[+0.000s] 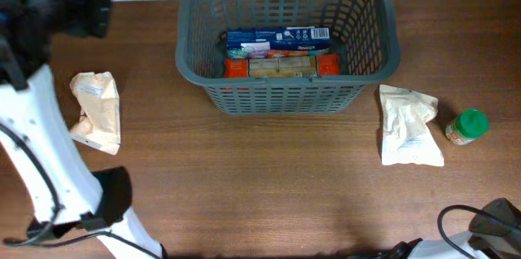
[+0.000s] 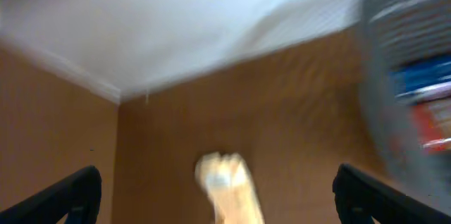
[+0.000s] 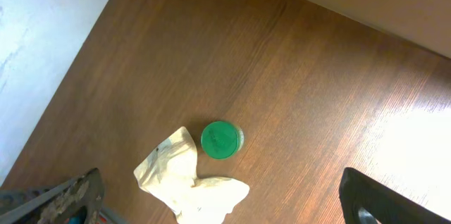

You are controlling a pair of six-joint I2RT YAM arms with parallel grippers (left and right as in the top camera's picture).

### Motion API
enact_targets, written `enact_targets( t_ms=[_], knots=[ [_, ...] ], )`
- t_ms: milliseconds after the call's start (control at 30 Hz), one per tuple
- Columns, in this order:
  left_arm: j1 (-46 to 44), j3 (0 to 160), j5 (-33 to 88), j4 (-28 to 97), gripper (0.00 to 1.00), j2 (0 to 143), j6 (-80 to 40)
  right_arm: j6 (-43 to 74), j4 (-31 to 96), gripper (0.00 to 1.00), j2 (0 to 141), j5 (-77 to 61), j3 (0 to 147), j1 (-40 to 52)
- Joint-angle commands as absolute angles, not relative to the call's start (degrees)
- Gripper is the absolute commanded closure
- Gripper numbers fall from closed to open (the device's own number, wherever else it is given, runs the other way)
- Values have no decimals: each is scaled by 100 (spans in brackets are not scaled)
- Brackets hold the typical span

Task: Pack container
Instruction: 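Carry the pasta box into the basket and release it, then grasp the beige pouch on the left with the left gripper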

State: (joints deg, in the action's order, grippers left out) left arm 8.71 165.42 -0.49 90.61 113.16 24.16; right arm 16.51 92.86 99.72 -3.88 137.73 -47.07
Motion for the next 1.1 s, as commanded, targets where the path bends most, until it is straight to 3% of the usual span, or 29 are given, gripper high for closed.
enact_targets(
  t_ms=[0,233,367,967,1067],
  knots=[
    [1765,15183,-130,8971,4,11518,1883,1702,9279,1,9970,-333,13791,-4729],
    [2604,12237,-60,7625,1,11666,1894,1702,9279,1,9970,-333,13791,-4729],
    [2724,11240,624,6997,1,11981,2220,1702,9279,1,9970,-333,13791,-4729],
    [2722,10833,602,6322,1,13439,2215,1702,9279,1,9970,-333,13791,-4729],
    [2722,10833,604,6320,11,13517,2215,1702,9279,1,9970,-333,13791,-4729]
  ],
)
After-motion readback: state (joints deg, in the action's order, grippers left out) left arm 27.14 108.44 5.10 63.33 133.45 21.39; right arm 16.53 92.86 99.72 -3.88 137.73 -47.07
